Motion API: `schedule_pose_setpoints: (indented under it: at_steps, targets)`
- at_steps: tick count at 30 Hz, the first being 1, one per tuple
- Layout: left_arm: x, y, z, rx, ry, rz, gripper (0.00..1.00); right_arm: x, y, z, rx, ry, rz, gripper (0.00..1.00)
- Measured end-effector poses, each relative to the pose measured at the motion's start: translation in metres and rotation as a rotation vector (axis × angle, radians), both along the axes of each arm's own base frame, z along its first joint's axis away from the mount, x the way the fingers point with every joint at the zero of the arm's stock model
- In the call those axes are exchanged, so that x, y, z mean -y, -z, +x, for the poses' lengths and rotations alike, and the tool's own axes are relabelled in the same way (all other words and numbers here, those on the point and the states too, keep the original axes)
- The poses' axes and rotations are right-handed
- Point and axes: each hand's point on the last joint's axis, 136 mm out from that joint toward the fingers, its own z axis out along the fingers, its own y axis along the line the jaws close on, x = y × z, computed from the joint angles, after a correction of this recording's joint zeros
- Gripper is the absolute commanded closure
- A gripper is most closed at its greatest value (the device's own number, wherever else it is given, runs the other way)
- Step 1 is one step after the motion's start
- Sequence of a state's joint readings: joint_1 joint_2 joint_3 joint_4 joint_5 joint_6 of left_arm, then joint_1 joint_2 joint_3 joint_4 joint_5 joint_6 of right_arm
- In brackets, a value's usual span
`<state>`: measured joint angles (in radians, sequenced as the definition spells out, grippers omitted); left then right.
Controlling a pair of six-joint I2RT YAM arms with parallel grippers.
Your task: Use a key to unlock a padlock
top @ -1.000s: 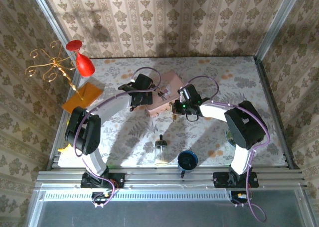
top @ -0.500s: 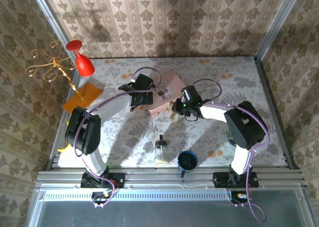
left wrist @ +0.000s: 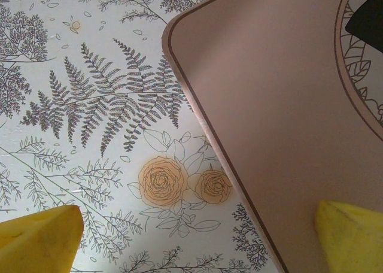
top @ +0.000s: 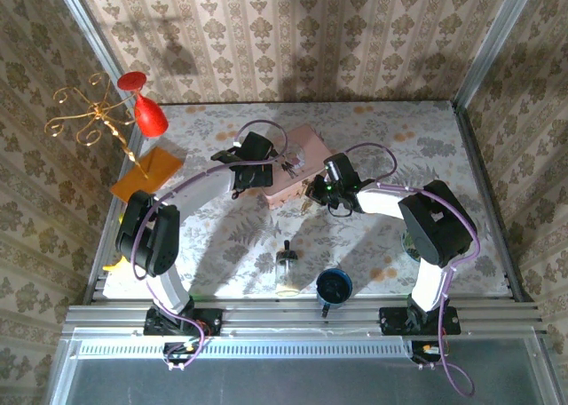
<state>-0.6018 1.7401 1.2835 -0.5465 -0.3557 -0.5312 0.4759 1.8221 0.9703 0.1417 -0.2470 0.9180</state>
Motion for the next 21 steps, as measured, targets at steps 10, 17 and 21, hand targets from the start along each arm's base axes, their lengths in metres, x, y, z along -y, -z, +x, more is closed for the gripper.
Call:
schedule_pose_setpoints:
  at_steps: [10, 17, 21]
  targets:
    - [0.023, -0.017, -0.026, 0.019, 0.084, -0.04, 0.0, -0.001, -0.002, 0.002, -0.002, 0.019, 0.018, 1.0]
    - [0.052, -0.025, -0.035, 0.033, 0.141, -0.13, 0.0, -0.001, -0.002, 0.002, 0.005, 0.022, 0.025, 1.0]
    - [0.056, -0.006, -0.033, -0.004, 0.132, -0.127, 0.02, 0.0, -0.002, 0.001, 0.006, 0.023, 0.027, 1.0]
